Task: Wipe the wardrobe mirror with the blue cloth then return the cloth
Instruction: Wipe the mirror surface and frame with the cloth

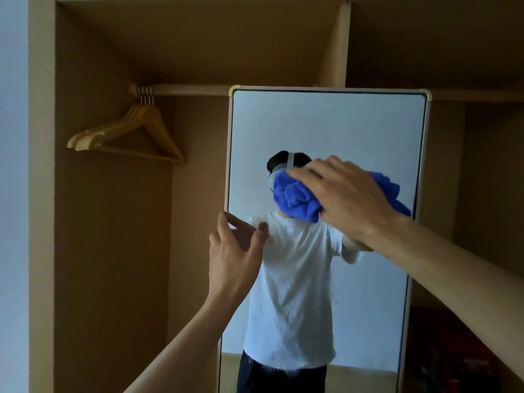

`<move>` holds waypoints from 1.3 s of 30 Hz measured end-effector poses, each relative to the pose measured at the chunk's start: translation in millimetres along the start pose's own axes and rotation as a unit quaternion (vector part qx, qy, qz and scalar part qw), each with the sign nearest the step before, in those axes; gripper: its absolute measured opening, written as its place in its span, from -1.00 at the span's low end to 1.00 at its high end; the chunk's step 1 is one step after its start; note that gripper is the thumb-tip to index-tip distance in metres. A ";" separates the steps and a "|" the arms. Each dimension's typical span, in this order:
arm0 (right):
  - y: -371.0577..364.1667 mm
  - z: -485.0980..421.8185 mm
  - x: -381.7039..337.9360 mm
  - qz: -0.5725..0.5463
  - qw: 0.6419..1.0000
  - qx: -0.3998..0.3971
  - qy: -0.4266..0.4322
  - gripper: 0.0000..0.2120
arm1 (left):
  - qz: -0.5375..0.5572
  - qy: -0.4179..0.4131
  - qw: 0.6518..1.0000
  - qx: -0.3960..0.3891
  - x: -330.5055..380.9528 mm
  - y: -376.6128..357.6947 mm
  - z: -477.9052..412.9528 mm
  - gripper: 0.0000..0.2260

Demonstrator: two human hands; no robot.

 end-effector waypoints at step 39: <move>25.0 31.1 74.6 -0.001 0.999 0.019 -0.051 -0.45 | -0.047 0.022 0.995 0.083 7.3 -24.5 10.3 -0.10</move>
Point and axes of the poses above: each hand's wrist, its own z-axis away from the middle knuckle, its own y-axis out of the back of the hand, x = y × z, the point moved 2 cm from there along -z, towards the middle knuckle, and after that the axes turned 8 degrees about y, right-handed, at the moved point
